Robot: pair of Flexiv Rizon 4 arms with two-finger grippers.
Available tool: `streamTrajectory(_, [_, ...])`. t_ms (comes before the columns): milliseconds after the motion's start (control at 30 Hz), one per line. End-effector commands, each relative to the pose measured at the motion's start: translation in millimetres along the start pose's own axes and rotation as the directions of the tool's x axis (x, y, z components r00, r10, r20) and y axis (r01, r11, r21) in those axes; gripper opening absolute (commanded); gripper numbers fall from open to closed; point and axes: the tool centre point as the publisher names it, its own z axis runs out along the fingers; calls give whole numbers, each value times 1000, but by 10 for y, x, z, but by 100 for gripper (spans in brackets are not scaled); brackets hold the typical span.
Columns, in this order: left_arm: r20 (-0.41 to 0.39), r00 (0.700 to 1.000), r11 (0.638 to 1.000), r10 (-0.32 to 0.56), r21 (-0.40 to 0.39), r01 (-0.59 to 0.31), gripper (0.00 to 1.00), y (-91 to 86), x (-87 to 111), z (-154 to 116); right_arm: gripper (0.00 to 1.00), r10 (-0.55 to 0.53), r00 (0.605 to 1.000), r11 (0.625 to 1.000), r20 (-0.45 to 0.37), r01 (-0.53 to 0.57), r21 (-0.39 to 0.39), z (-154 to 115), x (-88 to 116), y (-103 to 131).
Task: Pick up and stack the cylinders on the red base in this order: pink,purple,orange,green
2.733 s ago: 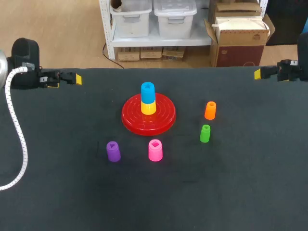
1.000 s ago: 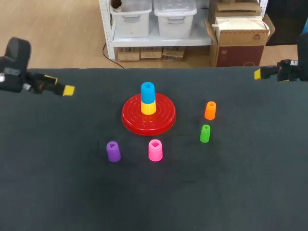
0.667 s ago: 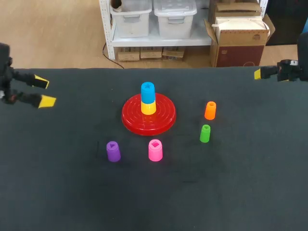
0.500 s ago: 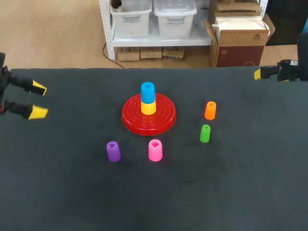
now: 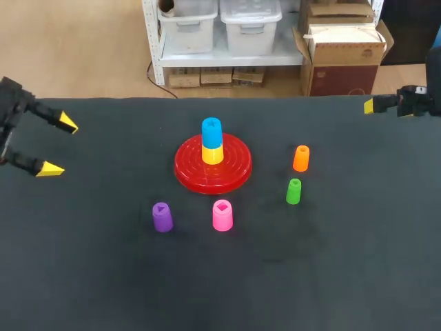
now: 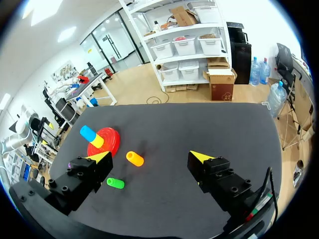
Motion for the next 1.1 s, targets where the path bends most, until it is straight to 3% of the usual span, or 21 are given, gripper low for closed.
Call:
streamTrajectory(33, [-4, 975, 937, 221, 278, -212, 100, 85, -59, -45, 100, -1, 1000, 1000, 0, 1, -4, 3, 3, -10])
streamTrajectory(467, [100, 995, 977, -5, 213, -17, 100, 130, -170, -39, 100, -1, 1000, 1000, 0, 1, -4, 3, 3, -10])
streamTrajectory(800, [100, 995, 981, -8, 193, -11, 100, 161, -193, 11, 100, -1, 1000, 1000, 0, 1, -4, 3, 3, -10])
streamTrajectory(1000, [84, 996, 990, -5, 143, -7, 100, 189, -236, 64, 100, -1, 1000, 1000, 0, 1, -4, 3, 3, -10])
streamTrajectory(1033, [60, 998, 996, 22, 86, -27, 100, 183, -260, 70, 100, -1, 1000, 1000, 0, 1, -4, 3, 3, -10])
streamTrajectory(1100, [56, 998, 996, 5, 93, -10, 100, 176, -283, 72, 100, -1, 1000, 1000, 0, 1, -4, 3, 3, -10])
